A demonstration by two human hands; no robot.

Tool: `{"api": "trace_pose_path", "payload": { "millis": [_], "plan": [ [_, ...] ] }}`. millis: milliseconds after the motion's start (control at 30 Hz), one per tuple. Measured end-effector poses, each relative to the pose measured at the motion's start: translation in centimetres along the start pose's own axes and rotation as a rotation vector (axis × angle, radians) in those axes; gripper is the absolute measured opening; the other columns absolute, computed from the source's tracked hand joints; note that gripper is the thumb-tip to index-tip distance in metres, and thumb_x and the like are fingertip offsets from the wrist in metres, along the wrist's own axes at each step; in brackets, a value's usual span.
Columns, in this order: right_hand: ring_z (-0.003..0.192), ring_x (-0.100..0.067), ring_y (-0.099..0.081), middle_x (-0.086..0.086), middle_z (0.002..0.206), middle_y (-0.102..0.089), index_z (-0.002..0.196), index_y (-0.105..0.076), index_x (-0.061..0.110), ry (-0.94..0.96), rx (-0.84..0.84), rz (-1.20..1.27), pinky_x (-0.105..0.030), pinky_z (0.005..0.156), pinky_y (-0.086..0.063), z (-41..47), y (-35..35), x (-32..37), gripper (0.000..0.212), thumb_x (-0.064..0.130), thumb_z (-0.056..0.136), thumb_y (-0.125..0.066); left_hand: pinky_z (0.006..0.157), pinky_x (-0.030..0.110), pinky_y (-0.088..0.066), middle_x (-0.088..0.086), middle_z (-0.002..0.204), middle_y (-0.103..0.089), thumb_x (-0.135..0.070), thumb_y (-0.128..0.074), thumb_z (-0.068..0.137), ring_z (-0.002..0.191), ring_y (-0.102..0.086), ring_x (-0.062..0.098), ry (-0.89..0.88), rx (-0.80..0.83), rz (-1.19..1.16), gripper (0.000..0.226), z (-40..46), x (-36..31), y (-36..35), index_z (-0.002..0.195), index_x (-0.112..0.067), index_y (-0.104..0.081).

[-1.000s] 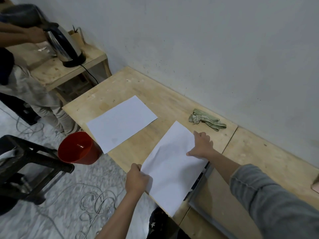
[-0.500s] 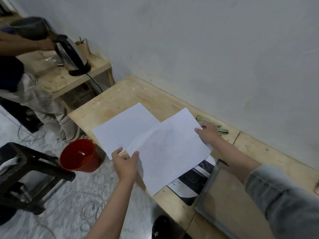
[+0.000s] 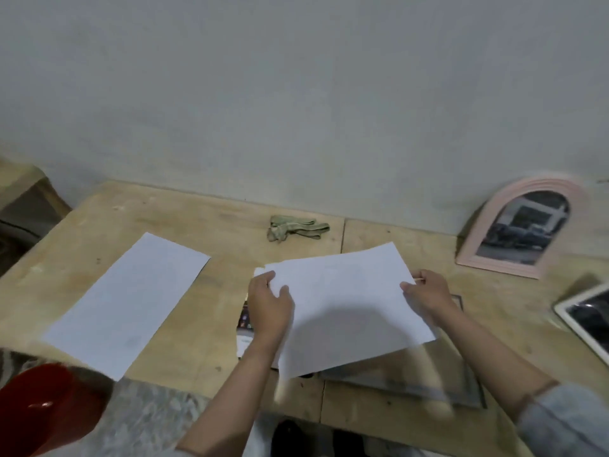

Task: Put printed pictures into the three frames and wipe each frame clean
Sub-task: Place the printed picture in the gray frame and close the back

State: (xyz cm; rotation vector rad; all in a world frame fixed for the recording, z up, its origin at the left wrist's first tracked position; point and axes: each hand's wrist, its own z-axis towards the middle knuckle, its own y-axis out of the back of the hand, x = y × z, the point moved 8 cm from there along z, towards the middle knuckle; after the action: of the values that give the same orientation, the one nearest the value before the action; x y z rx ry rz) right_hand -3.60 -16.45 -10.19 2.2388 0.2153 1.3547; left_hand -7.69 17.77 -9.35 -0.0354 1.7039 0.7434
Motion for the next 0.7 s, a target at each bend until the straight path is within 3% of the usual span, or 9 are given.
{"api": "trace_pose_path", "payload": {
  "millis": [100,200,267,300,367,433,533,600,700],
  "plan": [
    [0.061,-0.019,-0.054,-0.006,0.072,-0.060,0.071,-0.058,0.011,-0.035,-0.107,-0.030,-0.027,0.055,-0.039,-1.5,3.5,-3.2,0.016,-0.001,0.082,-0.059,0.100,0.027,-0.034,0.009,0.134,-0.049,-0.012,-0.059,0.087,0.125,-0.046,0.023,-0.051,0.158,0.086,0.043,-1.0,-0.3,-4.6,0.129,-0.004,-0.051],
    [0.066,-0.019,-0.054,-0.004,0.075,-0.060,0.072,-0.058,0.013,-0.070,-0.164,-0.111,-0.028,0.058,-0.039,-2.4,5.7,-5.9,0.015,0.000,0.079,-0.059,0.103,0.030,-0.033,0.011,0.134,-0.046,-0.012,-0.058,0.086,0.126,-0.043,0.025,-0.077,0.319,0.191,0.048,-2.0,-0.1,-8.2,0.132,-0.001,-0.048],
    [0.073,-0.026,-0.055,-0.008,0.078,-0.060,0.077,-0.056,0.011,-0.098,-0.191,-0.186,-0.029,0.061,-0.037,-2.7,6.6,-7.6,0.009,0.003,0.078,-0.061,0.095,0.039,-0.045,0.021,0.116,-0.057,-0.009,-0.058,0.081,0.111,-0.054,0.038,-0.235,0.370,0.293,0.042,-2.5,-0.5,-10.1,0.119,0.008,-0.055],
    [0.076,-0.027,-0.054,-0.009,0.081,-0.060,0.081,-0.054,0.011,-0.109,-0.196,-0.214,-0.030,0.063,-0.037,-2.8,6.9,-8.3,0.010,0.004,0.078,-0.061,0.081,0.044,-0.054,0.025,0.098,-0.062,-0.009,-0.057,0.073,0.093,-0.061,0.045,-0.271,0.415,0.310,0.039,-2.6,0.2,-11.4,0.104,0.013,-0.061],
    [0.082,-0.026,-0.054,-0.008,0.090,-0.059,0.093,-0.054,0.011,-0.132,-0.186,-0.255,-0.029,0.067,-0.038,-3.1,7.1,-9.5,0.017,0.005,0.079,-0.061,0.061,0.044,-0.055,0.025,0.073,-0.063,-0.010,-0.061,0.058,0.067,-0.062,0.046,-0.332,0.552,0.418,0.038,-2.9,2.2,-14.2,0.085,0.017,-0.064],
    [0.092,-0.029,-0.055,-0.008,0.098,-0.056,0.106,-0.053,0.007,-0.142,-0.173,-0.297,-0.030,0.071,-0.040,-3.2,7.1,-10.3,0.028,0.007,0.079,-0.062,0.061,0.045,-0.054,0.026,0.072,-0.063,-0.004,-0.072,0.051,0.068,-0.061,0.047,-0.382,0.569,0.495,0.040,-3.2,2.2,-14.9,0.084,0.017,-0.063],
    [0.104,-0.034,-0.051,-0.016,0.117,-0.051,0.117,-0.049,0.005,-0.119,-0.160,-0.441,-0.037,0.079,-0.046,-3.1,6.9,-11.1,0.046,0.013,0.075,-0.067,0.074,0.044,-0.050,0.029,0.087,-0.062,0.001,-0.080,0.056,0.088,-0.059,0.049,-0.447,0.563,0.514,0.043,-3.3,0.7,-14.2,0.091,0.016,-0.060],
    [0.114,-0.033,-0.045,-0.017,0.127,-0.043,0.129,-0.044,0.008,-0.078,-0.122,-0.494,-0.038,0.088,-0.045,-2.8,6.6,-11.1,0.062,0.017,0.073,-0.070,0.090,0.044,-0.044,0.031,0.117,-0.056,-0.017,-0.079,0.069,0.117,-0.049,0.046,-0.470,0.588,0.535,0.052,-3.1,0.5,-14.3,0.105,0.012,-0.056],
    [0.139,-0.030,-0.024,-0.012,0.153,-0.021,0.149,-0.022,0.017,0.073,0.030,-0.669,-0.041,0.108,-0.030,-2.4,5.1,-10.2,0.094,0.032,0.073,-0.075,0.112,0.055,-0.019,0.011,0.157,-0.020,-0.056,-0.070,0.072,0.146,-0.016,0.025,-0.516,0.779,0.767,0.096,-3.5,1.3,-15.0,0.141,-0.002,-0.032]
  ]
}}
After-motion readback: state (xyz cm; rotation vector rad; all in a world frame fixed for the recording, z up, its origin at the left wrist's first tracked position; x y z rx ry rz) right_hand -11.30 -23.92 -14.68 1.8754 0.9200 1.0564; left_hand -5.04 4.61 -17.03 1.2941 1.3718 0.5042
